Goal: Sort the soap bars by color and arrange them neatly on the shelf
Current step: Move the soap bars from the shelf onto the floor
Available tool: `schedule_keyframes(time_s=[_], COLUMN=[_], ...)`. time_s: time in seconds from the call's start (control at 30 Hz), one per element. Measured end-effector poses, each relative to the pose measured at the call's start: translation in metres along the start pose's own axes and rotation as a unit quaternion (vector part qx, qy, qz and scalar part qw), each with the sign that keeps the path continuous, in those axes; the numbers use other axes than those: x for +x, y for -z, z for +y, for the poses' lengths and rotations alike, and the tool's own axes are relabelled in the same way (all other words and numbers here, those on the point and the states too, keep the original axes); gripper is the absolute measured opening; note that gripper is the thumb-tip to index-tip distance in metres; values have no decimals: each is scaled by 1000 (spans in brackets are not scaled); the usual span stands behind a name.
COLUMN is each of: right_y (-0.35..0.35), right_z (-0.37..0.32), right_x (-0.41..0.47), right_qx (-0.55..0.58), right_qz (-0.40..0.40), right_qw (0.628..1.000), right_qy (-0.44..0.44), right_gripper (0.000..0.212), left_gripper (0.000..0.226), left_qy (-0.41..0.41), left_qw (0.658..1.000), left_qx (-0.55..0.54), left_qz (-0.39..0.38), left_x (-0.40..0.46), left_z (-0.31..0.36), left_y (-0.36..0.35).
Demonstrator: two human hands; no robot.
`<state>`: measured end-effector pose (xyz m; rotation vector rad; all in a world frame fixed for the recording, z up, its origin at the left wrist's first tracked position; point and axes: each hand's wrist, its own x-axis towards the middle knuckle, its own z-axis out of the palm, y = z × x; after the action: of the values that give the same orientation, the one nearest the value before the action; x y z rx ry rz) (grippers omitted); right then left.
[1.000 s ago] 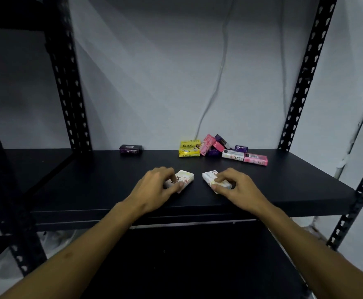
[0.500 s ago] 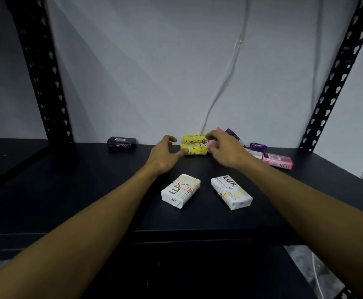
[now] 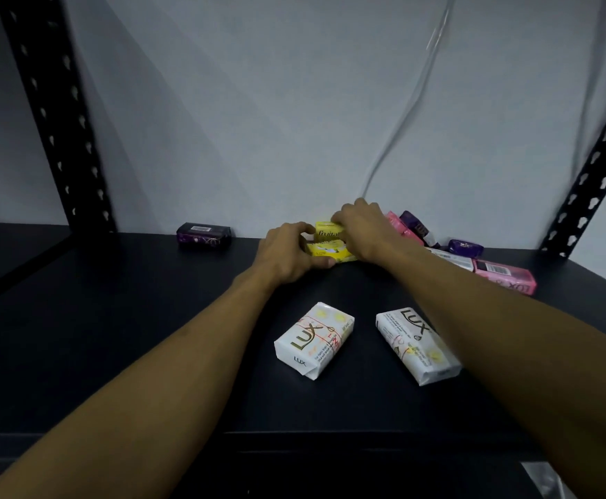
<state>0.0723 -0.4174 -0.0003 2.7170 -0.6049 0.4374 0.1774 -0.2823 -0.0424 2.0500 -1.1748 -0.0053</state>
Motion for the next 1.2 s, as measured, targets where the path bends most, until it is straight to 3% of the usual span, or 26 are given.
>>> schedule_keyframes(time_s=[0.13,0.23,0.4,0.53,0.73,0.8,0.93,1.03,1.2], right_y=[23,56,89,96,85,86,98,100,105], right_z=[1,-4,-2,-5,-18,-22,-32,-43,-50], right_x=[-17,-56,-148,-200,-220,-225,-234,-238,-233], right_qx=[153,360,488,531,502,464,458,439,350], right_qz=[86,123,46,10,39,55,73,38,-36], right_qw=[983,917,846,812,804,816,828,856,905], right_qy=[-50,-116,-209,-243,-318,-341,-314,-270,-240], right_gripper=[25,32,6,10,11,15,32,39,43], left_gripper=[76,73,57,49,49,51,84,106,76], left_qy=[22,50,68,27,11,26,54,38,15], left_qw=[998,995,995,995,995,994,993,992,982], left_qx=[59,75,-30,-33,85,100,94,58,115], left_qz=[13,30,60,95,48,17,-46,-103,-152], left_x=[-16,-34,-73,-123,-178,-182,-176,-167,-163], left_z=[1,7,14,30,53,61,72,83,96], left_y=[16,33,55,71,75,78,83,81,62])
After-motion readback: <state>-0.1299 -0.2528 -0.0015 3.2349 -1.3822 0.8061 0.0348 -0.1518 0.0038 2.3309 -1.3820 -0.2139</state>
